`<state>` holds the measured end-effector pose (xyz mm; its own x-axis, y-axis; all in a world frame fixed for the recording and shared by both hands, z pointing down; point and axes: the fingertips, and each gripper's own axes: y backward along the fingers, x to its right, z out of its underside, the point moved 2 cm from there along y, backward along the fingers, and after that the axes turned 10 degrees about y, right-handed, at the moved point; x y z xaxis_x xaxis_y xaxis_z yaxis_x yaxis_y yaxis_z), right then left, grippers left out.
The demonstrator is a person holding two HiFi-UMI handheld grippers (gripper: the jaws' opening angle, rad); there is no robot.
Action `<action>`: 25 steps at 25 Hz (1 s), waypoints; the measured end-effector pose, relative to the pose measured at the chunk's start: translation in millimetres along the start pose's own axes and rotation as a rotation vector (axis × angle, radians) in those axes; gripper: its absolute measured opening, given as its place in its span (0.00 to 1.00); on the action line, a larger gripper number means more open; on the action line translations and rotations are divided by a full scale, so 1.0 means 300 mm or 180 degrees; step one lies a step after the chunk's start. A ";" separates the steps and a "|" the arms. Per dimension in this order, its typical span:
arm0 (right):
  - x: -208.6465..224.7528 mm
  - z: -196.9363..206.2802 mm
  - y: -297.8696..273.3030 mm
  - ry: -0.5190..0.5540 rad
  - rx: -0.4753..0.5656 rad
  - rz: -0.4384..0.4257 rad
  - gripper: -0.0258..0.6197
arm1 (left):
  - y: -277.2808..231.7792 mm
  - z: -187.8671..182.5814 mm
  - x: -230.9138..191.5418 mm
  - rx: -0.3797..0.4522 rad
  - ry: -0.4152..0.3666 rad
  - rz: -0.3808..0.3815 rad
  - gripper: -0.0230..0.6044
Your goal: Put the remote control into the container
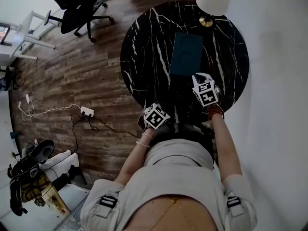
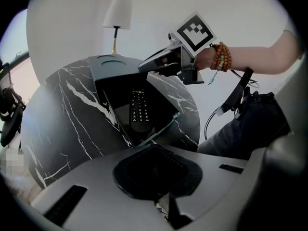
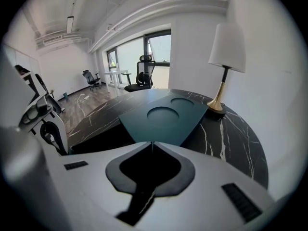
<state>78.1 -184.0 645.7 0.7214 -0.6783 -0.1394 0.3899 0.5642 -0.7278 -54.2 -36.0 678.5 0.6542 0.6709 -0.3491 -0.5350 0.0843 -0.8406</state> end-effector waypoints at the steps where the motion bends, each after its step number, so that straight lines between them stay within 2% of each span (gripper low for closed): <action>1: 0.004 0.002 -0.002 -0.0003 0.0004 0.0005 0.06 | -0.004 -0.004 0.000 0.0002 0.0004 0.0009 0.05; 8: -0.007 -0.002 0.009 -0.0032 -0.0018 -0.0041 0.06 | -0.012 -0.009 0.007 -0.0020 0.0072 0.0048 0.05; 13: -0.001 0.001 0.005 -0.0028 0.0005 -0.0056 0.06 | -0.033 -0.043 -0.011 0.0061 0.0112 0.0044 0.05; 25: -0.007 -0.002 -0.003 0.0014 0.0057 -0.0153 0.06 | -0.054 -0.095 -0.032 0.0057 0.0097 0.0074 0.05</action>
<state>75.8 -183.3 646.3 0.6992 -0.7068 -0.1075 0.4342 0.5392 -0.7216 -36.6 -64.8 683.6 0.6573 0.6502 -0.3811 -0.5595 0.0822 -0.8247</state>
